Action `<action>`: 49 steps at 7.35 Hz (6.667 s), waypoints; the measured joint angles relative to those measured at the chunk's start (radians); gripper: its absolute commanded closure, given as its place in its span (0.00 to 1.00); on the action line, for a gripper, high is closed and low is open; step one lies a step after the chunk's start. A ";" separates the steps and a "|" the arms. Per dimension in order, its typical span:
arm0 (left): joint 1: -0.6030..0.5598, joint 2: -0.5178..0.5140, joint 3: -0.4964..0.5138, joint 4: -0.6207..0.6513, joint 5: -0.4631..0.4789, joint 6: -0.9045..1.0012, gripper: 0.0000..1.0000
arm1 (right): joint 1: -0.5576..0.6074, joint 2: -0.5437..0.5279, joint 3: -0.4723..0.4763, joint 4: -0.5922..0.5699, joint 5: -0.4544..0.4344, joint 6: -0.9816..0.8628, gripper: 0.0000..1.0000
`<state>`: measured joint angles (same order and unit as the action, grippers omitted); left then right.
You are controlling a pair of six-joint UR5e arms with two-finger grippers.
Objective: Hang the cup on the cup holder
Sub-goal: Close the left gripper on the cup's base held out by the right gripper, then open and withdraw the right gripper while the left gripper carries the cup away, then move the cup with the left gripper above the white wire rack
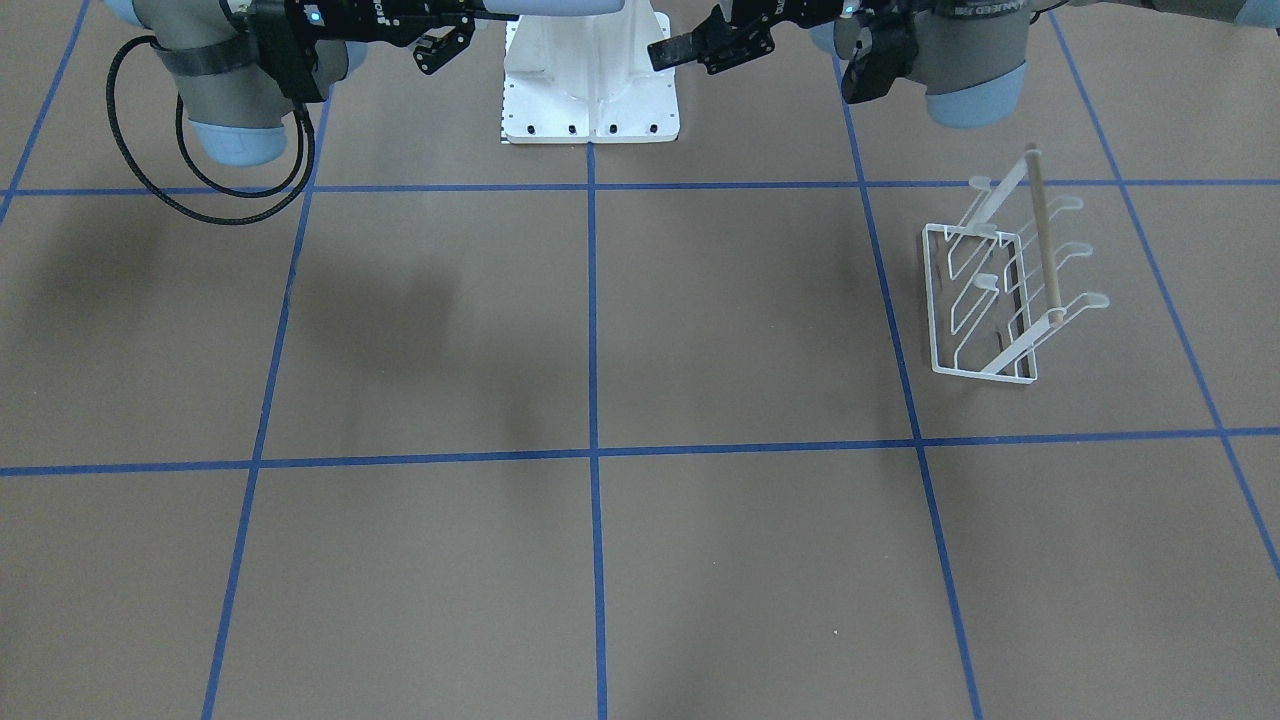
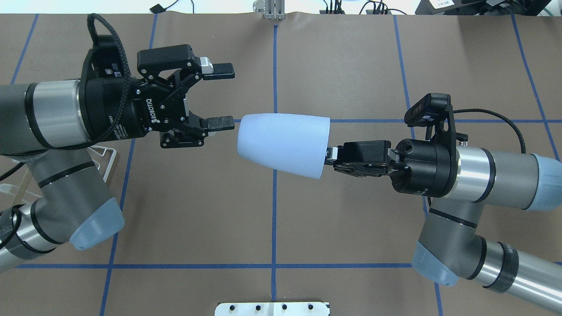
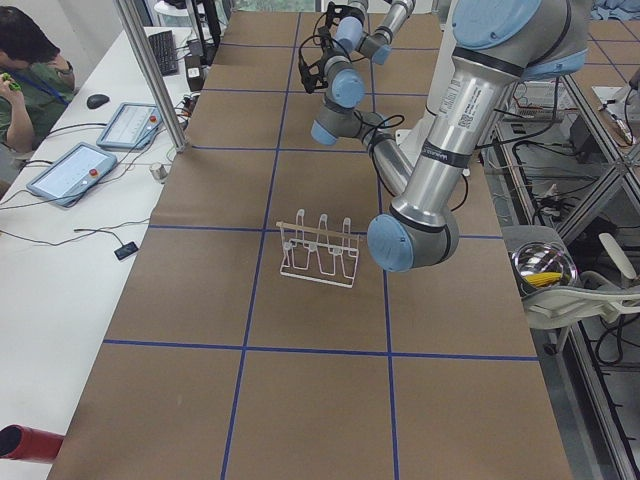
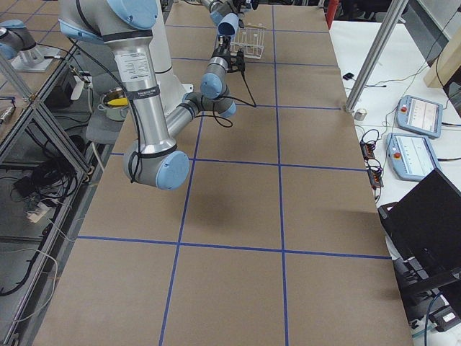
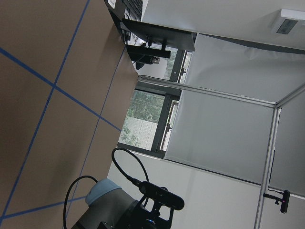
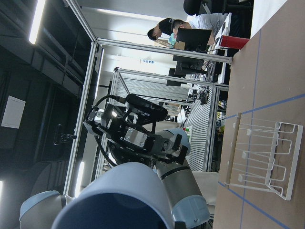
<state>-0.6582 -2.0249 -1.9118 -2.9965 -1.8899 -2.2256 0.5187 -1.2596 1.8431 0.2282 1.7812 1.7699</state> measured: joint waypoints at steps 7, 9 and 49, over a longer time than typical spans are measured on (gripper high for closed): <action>0.098 -0.013 -0.040 0.001 0.044 -0.009 0.02 | -0.005 0.000 -0.008 0.000 -0.009 -0.001 1.00; 0.108 -0.014 -0.041 0.003 0.058 -0.008 0.02 | -0.009 0.000 -0.005 0.000 -0.011 -0.001 1.00; -0.313 0.269 -0.300 1.585 -0.107 1.429 1.00 | 0.832 -0.207 -0.064 -1.961 0.506 -1.626 0.00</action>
<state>-0.9710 -1.7558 -2.2121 -1.4115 -1.9972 -0.7962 1.3512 -1.4663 1.7792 -1.7324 2.2870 0.1441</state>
